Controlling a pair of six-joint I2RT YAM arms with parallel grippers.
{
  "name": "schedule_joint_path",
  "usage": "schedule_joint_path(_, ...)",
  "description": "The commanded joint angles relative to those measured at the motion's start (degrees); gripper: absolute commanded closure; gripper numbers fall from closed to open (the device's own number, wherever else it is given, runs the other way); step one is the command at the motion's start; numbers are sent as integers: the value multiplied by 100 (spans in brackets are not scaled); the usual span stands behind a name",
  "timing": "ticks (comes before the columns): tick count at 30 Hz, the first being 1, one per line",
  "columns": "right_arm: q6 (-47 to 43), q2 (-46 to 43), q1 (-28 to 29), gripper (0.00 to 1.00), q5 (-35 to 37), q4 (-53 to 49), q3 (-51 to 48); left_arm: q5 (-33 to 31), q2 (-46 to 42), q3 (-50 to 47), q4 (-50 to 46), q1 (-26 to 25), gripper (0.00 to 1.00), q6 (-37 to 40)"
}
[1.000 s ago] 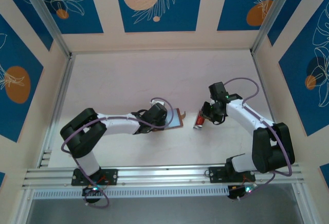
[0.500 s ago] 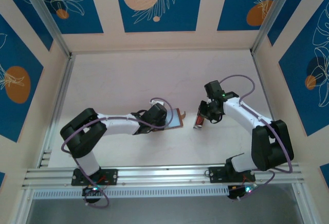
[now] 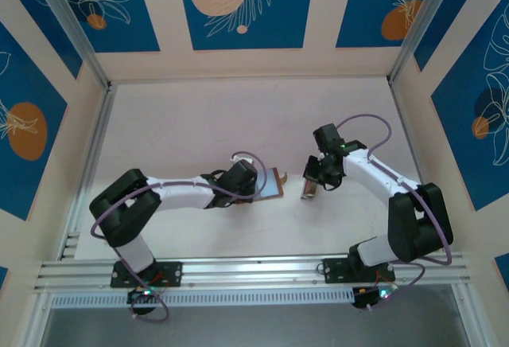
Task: Put the credit cards into the card holder
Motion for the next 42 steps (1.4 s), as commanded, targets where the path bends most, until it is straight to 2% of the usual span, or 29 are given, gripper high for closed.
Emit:
schedule_joint_path(1, -104, -376, 196, 100, 15, -252, 277, 120, -393, -24, -768, -22, 77, 43)
schedule_joint_path(7, -322, -318, 844, 100, -186, -70, 606, -135, -794, 165, -1192, 77, 75, 129)
schedule_joint_path(17, -720, 419, 1494, 100, -1083, 1185, 853, -75, -304, 453, -1219, 390, 76, 299)
schedule_joint_path(26, -897, 792, 1607, 100, -1514, 2119, 595, -101, 71, 223, -1099, 447, 79, 373)
schedule_joint_path(42, -898, 1589, 1628, 100, -1602, 2912, 454, -332, 109, -119, -1248, 446, 82, 261)
